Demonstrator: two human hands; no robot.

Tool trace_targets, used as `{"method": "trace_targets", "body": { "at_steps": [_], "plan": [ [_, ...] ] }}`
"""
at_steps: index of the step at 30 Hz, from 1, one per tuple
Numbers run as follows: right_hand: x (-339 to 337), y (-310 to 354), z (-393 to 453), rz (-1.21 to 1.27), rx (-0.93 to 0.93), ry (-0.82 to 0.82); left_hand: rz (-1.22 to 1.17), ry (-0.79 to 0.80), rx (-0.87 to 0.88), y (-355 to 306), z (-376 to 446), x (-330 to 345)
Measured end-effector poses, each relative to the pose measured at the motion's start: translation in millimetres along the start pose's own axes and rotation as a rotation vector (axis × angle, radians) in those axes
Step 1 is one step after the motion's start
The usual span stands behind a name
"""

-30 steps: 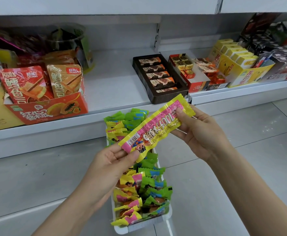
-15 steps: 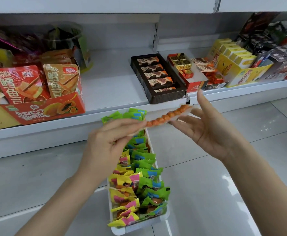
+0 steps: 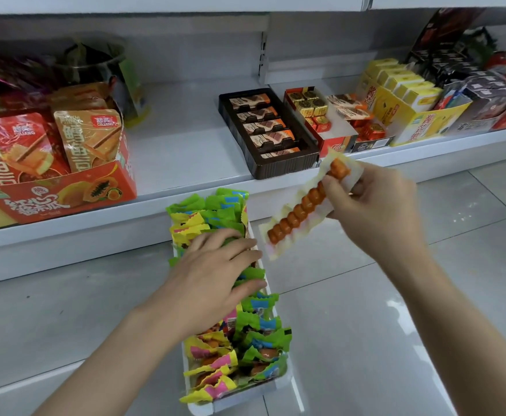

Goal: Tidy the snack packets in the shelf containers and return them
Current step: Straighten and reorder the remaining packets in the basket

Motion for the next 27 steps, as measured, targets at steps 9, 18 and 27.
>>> {"method": "trace_targets", "body": {
  "at_steps": [9,18,27],
  "plan": [
    [43.5,22.8,-22.2,-0.108,-0.181,-0.034,-0.084,-0.057,0.052,-2.2,-21.3,-1.1],
    [93.2,9.0,-36.4,-0.008,-0.014,0.176,-0.138,-0.083,0.068,3.6,-24.9,2.7],
    [110.2,-7.2,-23.4,-0.172,0.15,0.466,-0.244,-0.11,0.1,6.3,-28.6,0.7]
  ]
}}
Point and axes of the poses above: each hand's wrist, its own z-axis towards the middle knuckle, its own x-axis out of the palm, y = z × x, the point moved 7 cm from there along z, towards the middle knuckle, and after that the axes turned 15 degrees about x, right-handed, at the moved point
